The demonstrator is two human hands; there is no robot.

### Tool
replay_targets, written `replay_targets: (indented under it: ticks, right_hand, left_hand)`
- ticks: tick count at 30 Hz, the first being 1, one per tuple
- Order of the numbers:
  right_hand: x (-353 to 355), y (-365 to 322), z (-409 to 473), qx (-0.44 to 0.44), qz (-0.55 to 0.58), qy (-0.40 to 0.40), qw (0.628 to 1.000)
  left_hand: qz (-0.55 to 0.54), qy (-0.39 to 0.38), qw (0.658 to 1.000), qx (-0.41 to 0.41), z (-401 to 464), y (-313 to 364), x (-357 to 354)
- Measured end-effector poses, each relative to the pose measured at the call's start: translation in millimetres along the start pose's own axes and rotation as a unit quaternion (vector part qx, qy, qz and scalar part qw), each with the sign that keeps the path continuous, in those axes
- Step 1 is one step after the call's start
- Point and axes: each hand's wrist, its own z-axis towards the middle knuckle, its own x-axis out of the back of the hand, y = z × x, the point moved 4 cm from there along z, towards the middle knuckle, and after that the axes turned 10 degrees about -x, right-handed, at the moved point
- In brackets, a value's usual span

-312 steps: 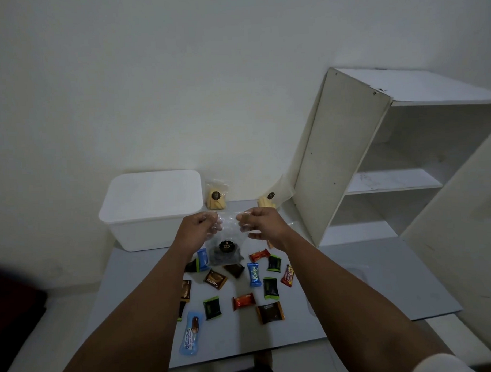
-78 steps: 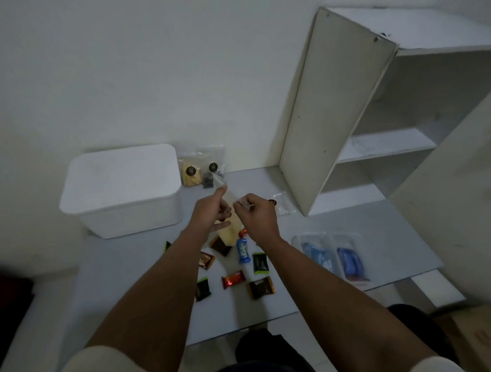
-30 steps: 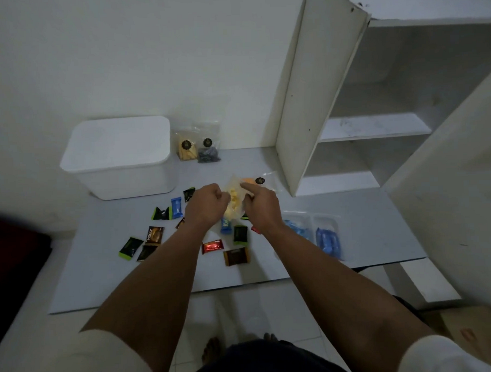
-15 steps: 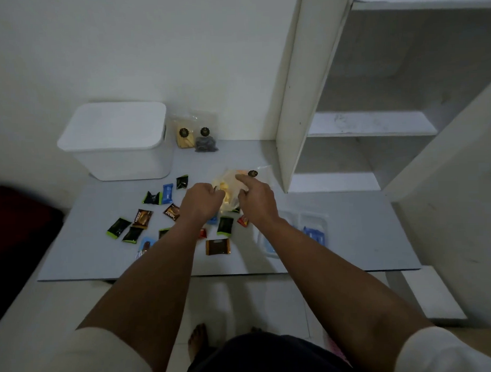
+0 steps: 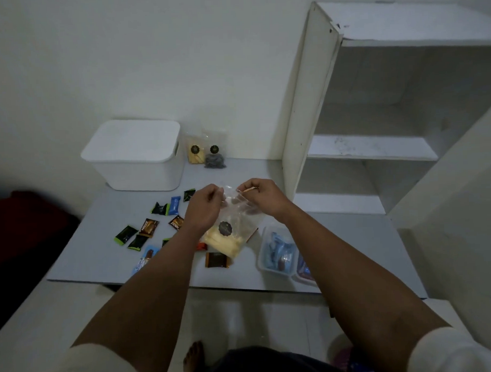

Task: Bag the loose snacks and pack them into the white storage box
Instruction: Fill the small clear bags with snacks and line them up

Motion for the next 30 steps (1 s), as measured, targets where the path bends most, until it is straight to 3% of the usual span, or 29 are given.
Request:
replay_targets:
  ticks: [4, 11, 17, 25, 30]
  right_hand:
    - [1.6, -6.6, -6.2, -0.002, -0.013, -0.052, 0.999]
    - [6.4, -11.5, -1.7, 0.028, -0.085, -0.038, 0.995]
    - [6.2, -18.8, 1.3, 0.048, -0.132, -0.048, 0.989]
    - [-5.3, -28.7, 7.2, 0.048, -0.154, -0.079, 0.984]
    - [-12.2, -30.9, 17.1, 0.046, -0.147, -0.053, 0.987]
  left_hand:
    - [-0.001, 0.007, 1.0, 0.0, -0.8, 6.1, 1.8]
    - [-0.049, -0.014, 0.998, 0.023, -1.4, 15.9, 0.1]
    - [-0.018, -0.068, 0.998, 0.001, 2.1, 18.7, 0.0]
    - [-0.053, -0.087, 0.994, 0.037, 5.9, 17.1, 7.6]
    - [-0.035, -0.103, 0.994, 0.017, 21.5, 7.5, 22.6]
